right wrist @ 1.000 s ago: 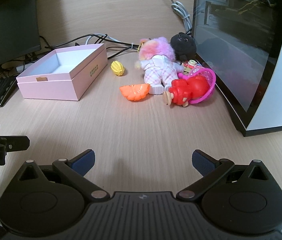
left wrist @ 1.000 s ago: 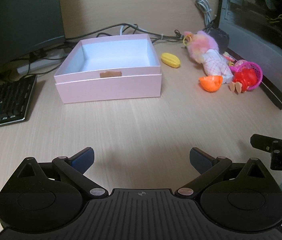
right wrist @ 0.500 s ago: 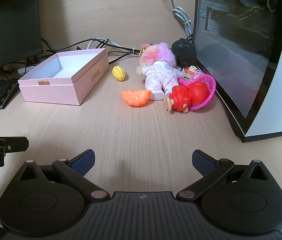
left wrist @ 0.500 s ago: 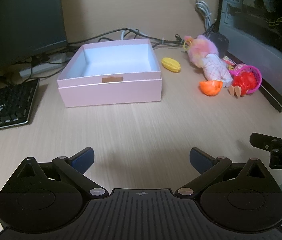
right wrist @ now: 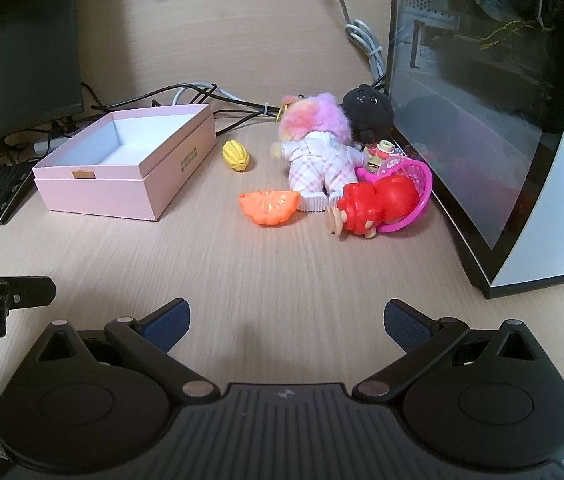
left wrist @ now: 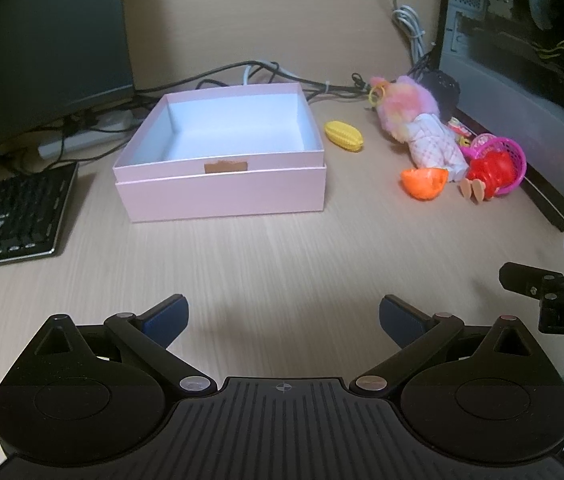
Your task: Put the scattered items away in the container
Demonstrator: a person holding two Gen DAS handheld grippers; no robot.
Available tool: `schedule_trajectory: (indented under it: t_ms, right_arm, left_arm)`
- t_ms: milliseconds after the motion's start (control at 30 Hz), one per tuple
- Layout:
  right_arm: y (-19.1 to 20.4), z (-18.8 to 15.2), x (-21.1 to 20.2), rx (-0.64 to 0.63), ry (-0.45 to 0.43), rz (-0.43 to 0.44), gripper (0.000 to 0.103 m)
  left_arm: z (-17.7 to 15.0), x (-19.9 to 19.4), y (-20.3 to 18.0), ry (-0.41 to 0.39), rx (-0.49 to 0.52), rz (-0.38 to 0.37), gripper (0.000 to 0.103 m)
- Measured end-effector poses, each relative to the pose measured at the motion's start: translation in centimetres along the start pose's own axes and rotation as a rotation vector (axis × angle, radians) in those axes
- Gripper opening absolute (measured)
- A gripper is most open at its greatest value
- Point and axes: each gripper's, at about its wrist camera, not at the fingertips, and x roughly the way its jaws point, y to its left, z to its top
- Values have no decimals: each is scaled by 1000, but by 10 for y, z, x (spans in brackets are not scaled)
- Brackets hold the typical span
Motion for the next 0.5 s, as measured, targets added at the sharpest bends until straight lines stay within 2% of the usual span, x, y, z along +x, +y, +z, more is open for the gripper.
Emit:
schedule_trajectory:
  t_ms: [500]
  right_arm:
    - [4,5,5,-16,-1,4,103]
  left_arm:
    - [5,2,3,-7,-5,8,103]
